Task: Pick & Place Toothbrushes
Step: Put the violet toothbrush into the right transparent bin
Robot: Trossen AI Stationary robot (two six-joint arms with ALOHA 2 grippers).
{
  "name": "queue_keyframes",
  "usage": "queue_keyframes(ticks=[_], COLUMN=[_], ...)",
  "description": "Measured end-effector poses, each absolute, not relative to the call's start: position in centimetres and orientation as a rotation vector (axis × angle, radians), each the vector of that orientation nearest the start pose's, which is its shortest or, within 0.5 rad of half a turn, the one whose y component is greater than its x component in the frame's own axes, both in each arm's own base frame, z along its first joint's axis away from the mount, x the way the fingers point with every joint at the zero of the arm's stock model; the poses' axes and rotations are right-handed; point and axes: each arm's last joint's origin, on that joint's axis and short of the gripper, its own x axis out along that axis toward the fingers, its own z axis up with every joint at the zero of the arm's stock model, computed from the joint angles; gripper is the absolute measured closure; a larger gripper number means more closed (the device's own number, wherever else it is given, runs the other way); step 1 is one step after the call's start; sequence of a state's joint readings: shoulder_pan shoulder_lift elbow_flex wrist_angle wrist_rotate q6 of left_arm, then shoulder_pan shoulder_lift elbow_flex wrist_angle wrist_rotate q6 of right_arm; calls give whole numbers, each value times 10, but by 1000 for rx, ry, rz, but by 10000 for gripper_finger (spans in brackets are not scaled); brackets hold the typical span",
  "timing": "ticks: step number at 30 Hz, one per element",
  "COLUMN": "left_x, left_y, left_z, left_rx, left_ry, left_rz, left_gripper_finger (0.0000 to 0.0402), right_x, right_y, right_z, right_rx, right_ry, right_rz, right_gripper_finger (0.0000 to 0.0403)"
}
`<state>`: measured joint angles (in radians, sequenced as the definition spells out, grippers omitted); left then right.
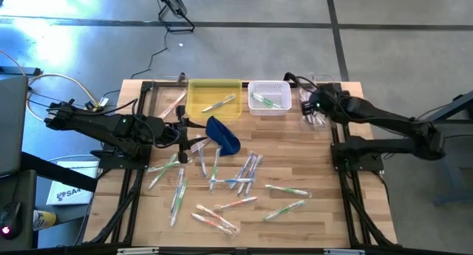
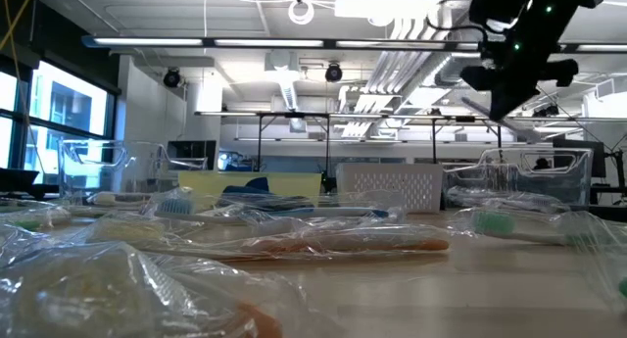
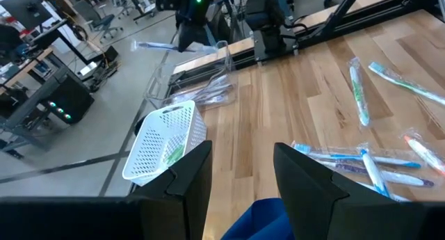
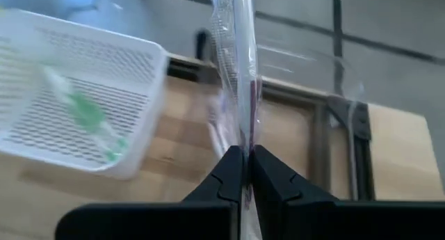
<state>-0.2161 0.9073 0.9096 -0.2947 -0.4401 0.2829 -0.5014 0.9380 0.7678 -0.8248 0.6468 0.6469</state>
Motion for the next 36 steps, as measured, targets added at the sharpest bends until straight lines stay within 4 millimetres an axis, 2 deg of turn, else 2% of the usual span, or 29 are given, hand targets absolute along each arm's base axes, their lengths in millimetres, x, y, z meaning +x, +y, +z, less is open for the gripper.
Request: queue_keyframes(ticks=[9,20,29,36], left_x=[190,190,190,190], left_y=[-29,-29,-29,-29], left_z=[345,345,345,345], left_rx=[375,378,378,378], left_ry=[307,308,308,308], left_rz=[182,181,181,181], left_gripper_finger=[252,252,252,252], right_x=[128,134,142,143], right_y=[-118,-140,-147,-148], right_z=[234,206,191,191], right_rx=[502,595,585,567], right_ry=[835,1017,1092,1080], right_rz=[-1394,-1400,-1389,-1401], right_gripper_finger=[395,391,377,325])
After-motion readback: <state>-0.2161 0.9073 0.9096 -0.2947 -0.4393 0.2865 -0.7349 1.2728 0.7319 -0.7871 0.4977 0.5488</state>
